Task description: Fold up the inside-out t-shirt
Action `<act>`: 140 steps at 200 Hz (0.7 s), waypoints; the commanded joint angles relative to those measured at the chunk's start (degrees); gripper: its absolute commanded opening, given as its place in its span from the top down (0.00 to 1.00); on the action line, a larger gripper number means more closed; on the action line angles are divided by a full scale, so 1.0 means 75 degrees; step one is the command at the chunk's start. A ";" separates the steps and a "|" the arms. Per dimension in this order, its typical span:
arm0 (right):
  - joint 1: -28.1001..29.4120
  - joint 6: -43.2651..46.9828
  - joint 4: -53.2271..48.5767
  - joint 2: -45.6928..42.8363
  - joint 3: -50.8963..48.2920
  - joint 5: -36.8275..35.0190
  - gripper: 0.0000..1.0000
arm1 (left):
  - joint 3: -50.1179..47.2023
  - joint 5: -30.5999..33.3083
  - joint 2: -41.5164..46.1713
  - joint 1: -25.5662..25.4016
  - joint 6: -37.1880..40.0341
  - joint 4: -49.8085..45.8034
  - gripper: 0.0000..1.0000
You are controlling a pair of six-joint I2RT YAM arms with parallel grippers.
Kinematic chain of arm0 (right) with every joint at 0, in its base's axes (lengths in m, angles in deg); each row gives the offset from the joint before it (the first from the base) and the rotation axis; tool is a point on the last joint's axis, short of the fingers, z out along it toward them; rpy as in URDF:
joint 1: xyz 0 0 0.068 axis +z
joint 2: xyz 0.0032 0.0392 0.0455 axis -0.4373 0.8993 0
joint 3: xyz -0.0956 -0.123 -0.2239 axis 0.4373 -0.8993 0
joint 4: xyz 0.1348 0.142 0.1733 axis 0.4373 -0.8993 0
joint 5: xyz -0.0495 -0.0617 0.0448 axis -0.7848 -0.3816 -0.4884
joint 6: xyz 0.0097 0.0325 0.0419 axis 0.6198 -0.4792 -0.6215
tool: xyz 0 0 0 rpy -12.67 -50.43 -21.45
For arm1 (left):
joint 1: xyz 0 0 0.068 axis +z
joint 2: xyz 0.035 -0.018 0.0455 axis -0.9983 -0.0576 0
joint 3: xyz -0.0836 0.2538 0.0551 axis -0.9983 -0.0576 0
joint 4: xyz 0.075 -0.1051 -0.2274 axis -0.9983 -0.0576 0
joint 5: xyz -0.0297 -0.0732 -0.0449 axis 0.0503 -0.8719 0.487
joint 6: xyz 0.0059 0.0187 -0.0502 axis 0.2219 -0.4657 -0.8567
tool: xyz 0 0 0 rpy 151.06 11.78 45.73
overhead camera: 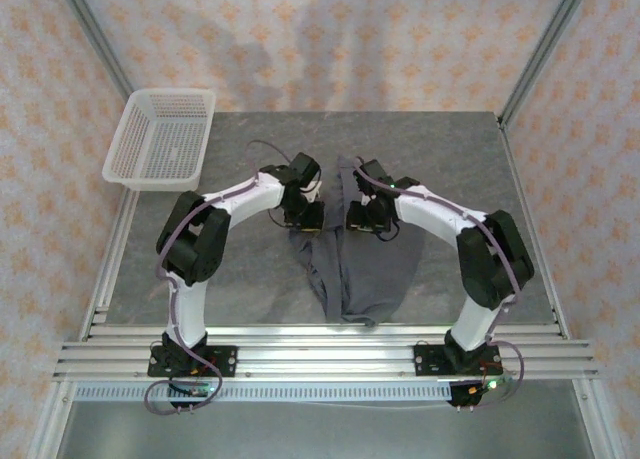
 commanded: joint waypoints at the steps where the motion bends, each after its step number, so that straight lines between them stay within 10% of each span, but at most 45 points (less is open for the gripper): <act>1: -0.0079 0.0134 0.0156 0.0137 -0.0036 -0.0132 0.67 | 0.0314 -0.0338 0.0485 0.0321 -0.0544 0.0805 1.00; 31: -0.0271 0.0070 0.0190 -0.0049 -0.0220 -0.0430 1.00 | 0.0019 -0.1050 0.1016 0.0798 -0.1008 0.1234 1.00; 100: -0.1473 -0.0038 0.0499 -0.1811 -0.1844 -0.1659 1.00 | 0.0404 -0.1480 0.1529 0.1064 -0.0649 0.0677 1.00; 140: -0.0234 0.2469 0.2929 -0.2738 -0.2010 -0.1103 0.50 | 0.0562 -0.1651 0.1424 0.1001 -0.0642 0.0769 1.00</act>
